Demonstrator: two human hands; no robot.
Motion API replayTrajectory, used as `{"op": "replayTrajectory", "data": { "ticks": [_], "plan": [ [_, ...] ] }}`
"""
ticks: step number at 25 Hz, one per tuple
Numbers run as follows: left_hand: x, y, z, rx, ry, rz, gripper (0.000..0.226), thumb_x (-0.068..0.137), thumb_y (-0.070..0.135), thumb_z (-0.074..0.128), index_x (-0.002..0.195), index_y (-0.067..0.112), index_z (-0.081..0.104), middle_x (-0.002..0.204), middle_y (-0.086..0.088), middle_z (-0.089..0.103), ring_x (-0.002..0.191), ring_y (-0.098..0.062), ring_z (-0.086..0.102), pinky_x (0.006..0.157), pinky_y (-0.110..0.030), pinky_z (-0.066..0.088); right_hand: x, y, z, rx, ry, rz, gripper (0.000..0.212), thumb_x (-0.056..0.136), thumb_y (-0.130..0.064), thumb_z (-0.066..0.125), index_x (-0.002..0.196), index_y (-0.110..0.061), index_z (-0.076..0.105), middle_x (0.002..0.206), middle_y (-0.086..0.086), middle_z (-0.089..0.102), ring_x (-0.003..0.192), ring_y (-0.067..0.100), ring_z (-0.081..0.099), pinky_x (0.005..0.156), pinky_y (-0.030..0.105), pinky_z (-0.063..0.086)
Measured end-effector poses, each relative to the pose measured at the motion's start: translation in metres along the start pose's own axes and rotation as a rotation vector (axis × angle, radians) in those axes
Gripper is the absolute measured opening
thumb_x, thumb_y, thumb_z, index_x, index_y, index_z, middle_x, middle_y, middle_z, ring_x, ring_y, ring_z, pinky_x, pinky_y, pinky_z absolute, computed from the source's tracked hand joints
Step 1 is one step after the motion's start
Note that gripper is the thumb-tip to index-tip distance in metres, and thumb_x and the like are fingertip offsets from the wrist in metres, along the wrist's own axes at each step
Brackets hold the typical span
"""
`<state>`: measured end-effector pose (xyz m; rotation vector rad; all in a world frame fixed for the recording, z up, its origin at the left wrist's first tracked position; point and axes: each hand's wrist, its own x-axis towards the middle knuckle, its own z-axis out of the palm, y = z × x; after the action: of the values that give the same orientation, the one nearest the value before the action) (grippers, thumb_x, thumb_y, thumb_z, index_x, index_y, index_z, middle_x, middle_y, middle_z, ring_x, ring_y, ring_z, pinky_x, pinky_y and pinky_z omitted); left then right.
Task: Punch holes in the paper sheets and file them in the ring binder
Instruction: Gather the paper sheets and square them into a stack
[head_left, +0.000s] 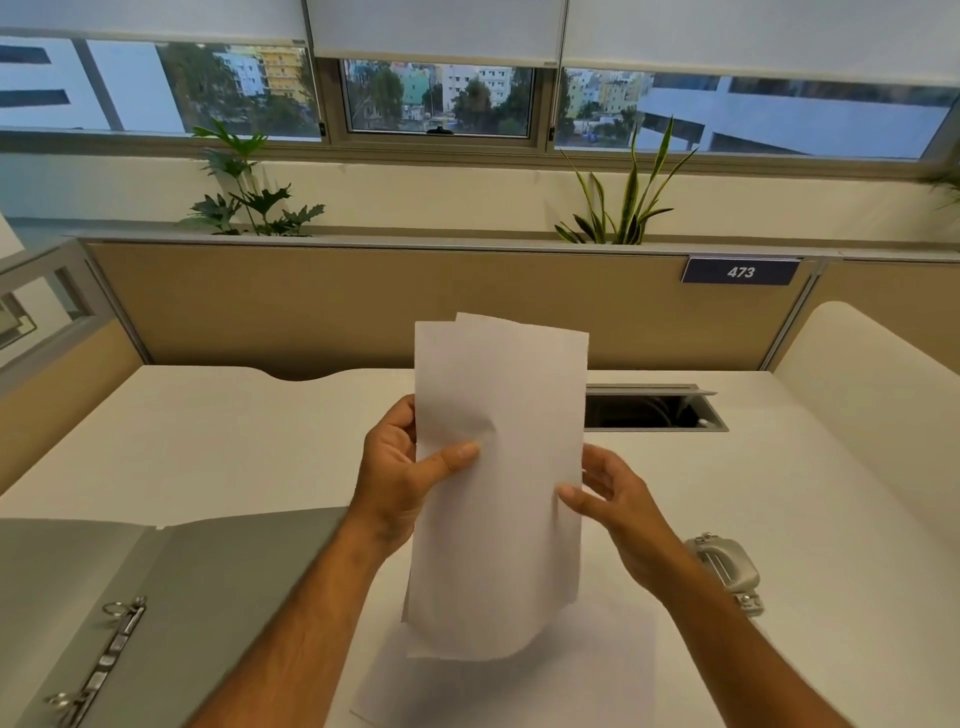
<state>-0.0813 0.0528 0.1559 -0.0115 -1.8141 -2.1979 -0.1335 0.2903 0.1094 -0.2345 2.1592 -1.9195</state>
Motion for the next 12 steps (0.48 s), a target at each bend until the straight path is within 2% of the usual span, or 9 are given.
{"op": "replayTrajectory", "data": {
  "ticks": [2,5,7,8,10,12],
  "plan": [
    [0.000,0.000,0.000,-0.017,-0.059,-0.010,0.066,0.067,0.011,0.081,0.125,0.023,0.053,0.111,-0.002,0.072,0.099,-0.029,0.070,0.077,-0.039,0.061,0.008,0.004,-0.003,0.151,-0.064,0.018,0.112,0.047,-0.067,0.085,0.142,-0.028,0.040,0.137,-0.004,0.058,0.122,0.021,0.059,0.103,0.049,0.049],
    [0.003,0.000,-0.002,0.000,-0.059,-0.031,0.073,0.067,0.007,0.086,0.128,0.024,0.050,0.112,-0.002,0.073,0.099,-0.027,0.071,0.079,-0.040,0.061,0.009,0.004,-0.007,0.284,-0.139,0.030,0.100,0.050,-0.058,0.088,0.134,-0.020,0.050,0.124,0.008,0.067,0.111,0.030,0.066,0.090,0.048,0.057],
    [0.006,-0.003,-0.002,0.069,0.048,-0.014,0.058,0.069,0.014,0.084,0.119,0.025,0.057,0.109,0.003,0.073,0.096,-0.021,0.072,0.077,-0.034,0.061,0.005,0.006,-0.008,0.296,-0.096,0.053,0.095,0.047,-0.055,0.091,0.126,-0.014,0.059,0.117,0.011,0.070,0.103,0.031,0.069,0.083,0.047,0.060],
    [0.007,-0.005,-0.002,0.120,0.121,-0.002,0.048,0.071,0.018,0.083,0.112,0.026,0.060,0.107,0.006,0.072,0.092,-0.018,0.072,0.074,-0.030,0.061,0.004,0.007,-0.008,0.283,-0.059,0.064,0.087,0.050,-0.052,0.091,0.122,-0.011,0.061,0.115,0.013,0.071,0.099,0.032,0.070,0.082,0.047,0.060],
    [0.011,-0.015,0.000,0.217,0.240,-0.005,0.033,0.075,0.025,0.081,0.103,0.023,0.064,0.101,0.005,0.073,0.085,-0.017,0.072,0.071,-0.028,0.061,0.001,0.008,-0.006,0.215,0.032,0.045,0.051,0.072,-0.035,0.082,0.113,-0.010,0.065,0.112,0.015,0.072,0.096,0.034,0.071,0.083,0.048,0.060],
    [0.014,-0.033,-0.002,0.316,0.261,-0.083,0.039,0.076,0.036,0.079,0.107,0.018,0.063,0.095,-0.001,0.072,0.084,-0.020,0.070,0.074,-0.031,0.060,-0.001,0.005,-0.009,0.113,0.166,-0.002,0.017,0.087,-0.020,0.069,0.104,-0.015,0.067,0.105,0.009,0.073,0.091,0.030,0.072,0.081,0.045,0.061]
  ]
}}
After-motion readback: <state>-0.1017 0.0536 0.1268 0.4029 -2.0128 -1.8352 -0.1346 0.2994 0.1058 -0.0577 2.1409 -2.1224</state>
